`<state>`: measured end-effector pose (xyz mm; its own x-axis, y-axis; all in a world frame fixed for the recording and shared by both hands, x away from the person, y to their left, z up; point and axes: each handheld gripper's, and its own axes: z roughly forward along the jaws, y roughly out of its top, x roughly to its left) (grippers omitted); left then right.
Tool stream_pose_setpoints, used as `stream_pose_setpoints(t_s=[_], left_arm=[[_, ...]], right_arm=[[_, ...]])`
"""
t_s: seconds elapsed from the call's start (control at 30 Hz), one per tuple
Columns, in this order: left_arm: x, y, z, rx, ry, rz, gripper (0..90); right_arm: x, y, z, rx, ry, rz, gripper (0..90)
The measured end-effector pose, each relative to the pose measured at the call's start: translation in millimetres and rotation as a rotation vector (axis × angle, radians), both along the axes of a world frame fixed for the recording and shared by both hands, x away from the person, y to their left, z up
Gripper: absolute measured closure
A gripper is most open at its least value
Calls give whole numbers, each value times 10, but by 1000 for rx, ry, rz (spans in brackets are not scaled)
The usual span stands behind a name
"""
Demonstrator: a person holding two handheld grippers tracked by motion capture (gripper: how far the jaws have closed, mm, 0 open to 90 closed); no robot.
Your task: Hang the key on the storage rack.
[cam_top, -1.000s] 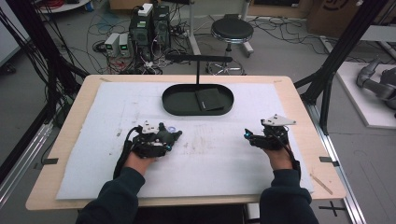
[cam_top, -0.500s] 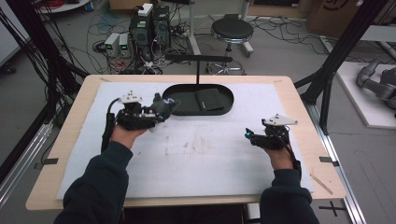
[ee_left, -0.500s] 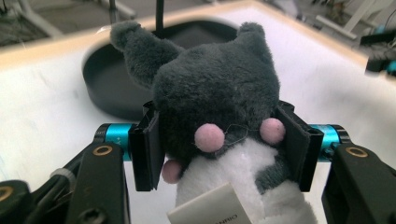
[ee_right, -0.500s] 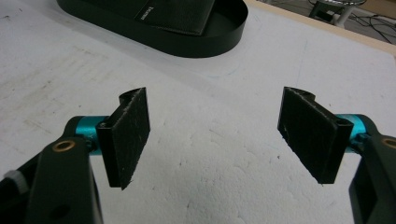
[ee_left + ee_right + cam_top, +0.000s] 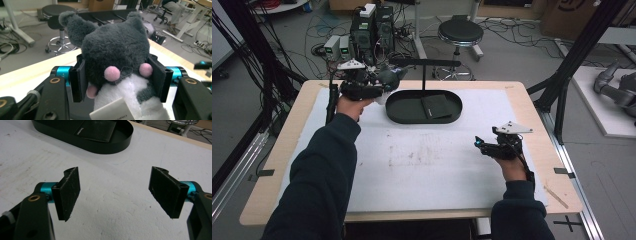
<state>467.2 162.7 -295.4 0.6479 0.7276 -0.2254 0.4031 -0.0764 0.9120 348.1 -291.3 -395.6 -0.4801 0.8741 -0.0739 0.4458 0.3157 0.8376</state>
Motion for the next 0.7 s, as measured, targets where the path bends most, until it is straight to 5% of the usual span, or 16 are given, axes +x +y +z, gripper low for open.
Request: stream_pose_setpoints(t_s=[0.27,0.7], left_arm=[[233,22,4,-10,44,37,414],[205,127,-198,9,62,98,414]], right_arm=[[6,-8,3,5,-5,6,256],[5,2,-3,4,0,13,256]])
